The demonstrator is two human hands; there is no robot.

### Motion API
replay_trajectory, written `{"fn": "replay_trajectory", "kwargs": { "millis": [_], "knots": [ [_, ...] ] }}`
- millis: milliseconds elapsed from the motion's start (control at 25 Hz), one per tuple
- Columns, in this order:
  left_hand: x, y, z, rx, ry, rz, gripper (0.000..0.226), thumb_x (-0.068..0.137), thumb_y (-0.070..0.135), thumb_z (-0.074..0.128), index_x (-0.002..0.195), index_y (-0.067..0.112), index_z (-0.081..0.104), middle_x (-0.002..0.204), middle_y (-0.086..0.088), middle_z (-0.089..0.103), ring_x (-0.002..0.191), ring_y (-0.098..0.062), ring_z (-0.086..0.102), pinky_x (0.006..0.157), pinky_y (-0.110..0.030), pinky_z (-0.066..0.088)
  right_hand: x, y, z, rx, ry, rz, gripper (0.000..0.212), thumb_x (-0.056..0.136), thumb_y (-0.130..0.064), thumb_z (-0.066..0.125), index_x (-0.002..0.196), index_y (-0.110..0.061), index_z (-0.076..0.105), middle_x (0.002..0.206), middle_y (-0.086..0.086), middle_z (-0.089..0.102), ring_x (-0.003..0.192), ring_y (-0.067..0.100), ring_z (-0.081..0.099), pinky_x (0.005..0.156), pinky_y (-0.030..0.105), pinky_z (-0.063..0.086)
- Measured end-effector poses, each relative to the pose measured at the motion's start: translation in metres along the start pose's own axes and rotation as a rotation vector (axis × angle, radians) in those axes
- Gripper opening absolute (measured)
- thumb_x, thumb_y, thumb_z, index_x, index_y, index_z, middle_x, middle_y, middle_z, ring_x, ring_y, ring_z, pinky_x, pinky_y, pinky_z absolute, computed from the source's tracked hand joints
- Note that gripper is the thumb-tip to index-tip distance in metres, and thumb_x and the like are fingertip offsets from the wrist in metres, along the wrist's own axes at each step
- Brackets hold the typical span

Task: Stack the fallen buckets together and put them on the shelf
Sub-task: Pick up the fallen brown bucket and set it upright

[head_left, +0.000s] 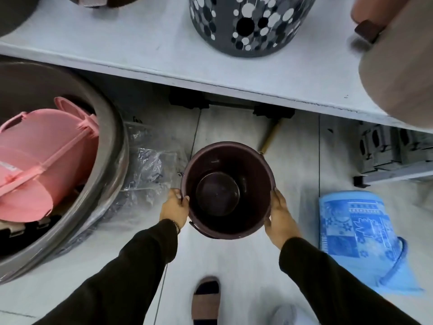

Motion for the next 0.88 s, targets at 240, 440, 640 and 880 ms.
{"fn": "replay_trajectory", "kwargs": {
  "millis": [240,440,640,880],
  "knots": [
    [-0.002,0.012,-0.009,0.242,0.010,0.002,0.062,0.093,0.031,0.055,0.146,0.009,0.031,0.143,-0.019,0.051,0.130,-0.038,0.050,0.109,-0.046,0.041,0.009,0.005,0.001,-0.168,0.012,-0.065,0.075,0.096,-0.021,0.050,0.155,-0.030,0.005,0.166,-0.007,-0.002,0.151,0.023,0.018,0.117,0.041,0.033],
    [-0.046,0.055,0.008,0.580,0.111,0.495,0.065,0.097,0.037,0.040,0.154,0.018,0.017,0.165,-0.005,0.015,0.153,-0.023,0.008,0.125,-0.043,0.005,-0.007,0.032,-0.037,-0.259,0.091,-0.028,0.074,0.097,-0.030,0.048,0.157,-0.023,0.005,0.166,-0.003,-0.008,0.153,0.021,-0.004,0.123,0.043,0.012],
    [-0.114,0.088,0.088,0.683,0.076,0.706,0.062,0.097,0.036,0.037,0.154,0.019,0.019,0.164,-0.001,0.016,0.153,-0.020,0.004,0.125,-0.037,0.003,-0.054,0.114,-0.084,-0.300,0.072,0.042,0.075,0.095,-0.028,0.048,0.157,-0.020,0.007,0.167,0.000,-0.003,0.154,0.023,-0.003,0.124,0.044,0.008],
    [-0.207,0.070,0.241,0.801,-0.074,0.721,0.068,0.092,0.027,0.048,0.152,0.025,0.015,0.163,0.003,0.020,0.153,-0.021,0.009,0.125,-0.037,0.004,-0.137,0.280,-0.138,-0.414,0.063,0.244,0.080,0.089,-0.009,0.048,0.157,-0.017,0.006,0.166,-0.001,-0.001,0.154,0.021,0.004,0.123,0.042,0.013]
  ]
}}
Point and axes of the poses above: each hand's wrist, its own x-axis towards the middle knuckle, its own z-axis out of the palm, y = z × x, the point moved 1 cm from there along x, towards the middle knuckle
